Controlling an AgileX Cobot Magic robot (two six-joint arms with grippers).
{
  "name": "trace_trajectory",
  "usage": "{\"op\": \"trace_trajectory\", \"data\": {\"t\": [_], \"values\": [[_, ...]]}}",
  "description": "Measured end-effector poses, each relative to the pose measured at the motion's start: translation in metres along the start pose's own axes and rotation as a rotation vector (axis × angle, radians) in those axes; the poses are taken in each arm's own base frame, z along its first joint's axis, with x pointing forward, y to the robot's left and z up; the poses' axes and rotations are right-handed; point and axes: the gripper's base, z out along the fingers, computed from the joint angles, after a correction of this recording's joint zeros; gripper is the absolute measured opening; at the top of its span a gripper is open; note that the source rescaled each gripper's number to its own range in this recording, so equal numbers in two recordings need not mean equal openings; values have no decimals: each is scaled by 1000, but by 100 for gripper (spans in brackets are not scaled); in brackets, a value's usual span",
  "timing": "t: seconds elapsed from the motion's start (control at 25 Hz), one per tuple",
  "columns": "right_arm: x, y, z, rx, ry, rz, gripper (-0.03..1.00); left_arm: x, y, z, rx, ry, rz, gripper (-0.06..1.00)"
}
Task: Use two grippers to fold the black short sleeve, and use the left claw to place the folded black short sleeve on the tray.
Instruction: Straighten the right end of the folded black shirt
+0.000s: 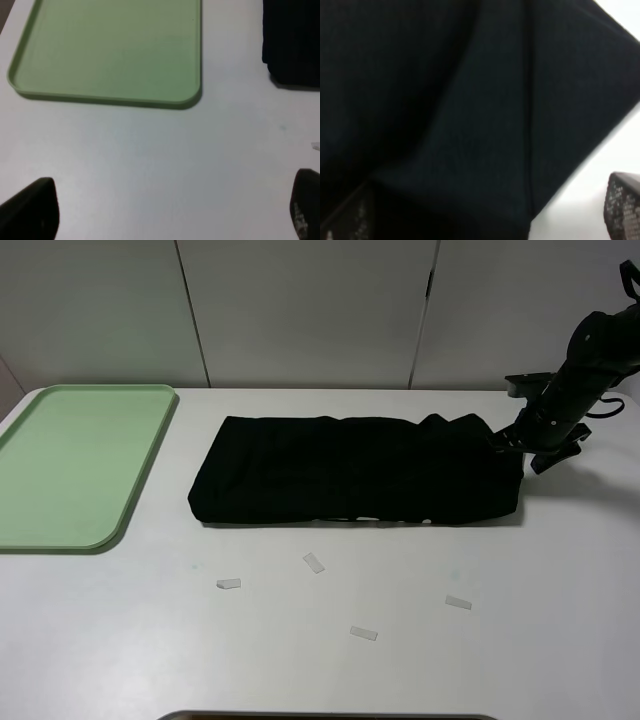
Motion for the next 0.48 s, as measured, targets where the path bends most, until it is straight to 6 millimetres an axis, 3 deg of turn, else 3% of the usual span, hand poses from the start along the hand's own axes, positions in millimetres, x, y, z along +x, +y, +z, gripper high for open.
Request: {"op": "trace_trajectory", "data": {"t": [0.08,0.16,0.48], "values": [[0,0,1,0,2,0,100,0,0,0,0,0,0,91],[-1,0,2,1,-4,1,92,0,0,0,0,0,0,91],[-1,5,4,-49,-1,49,9,0,0,0,0,0,0,91]]}}
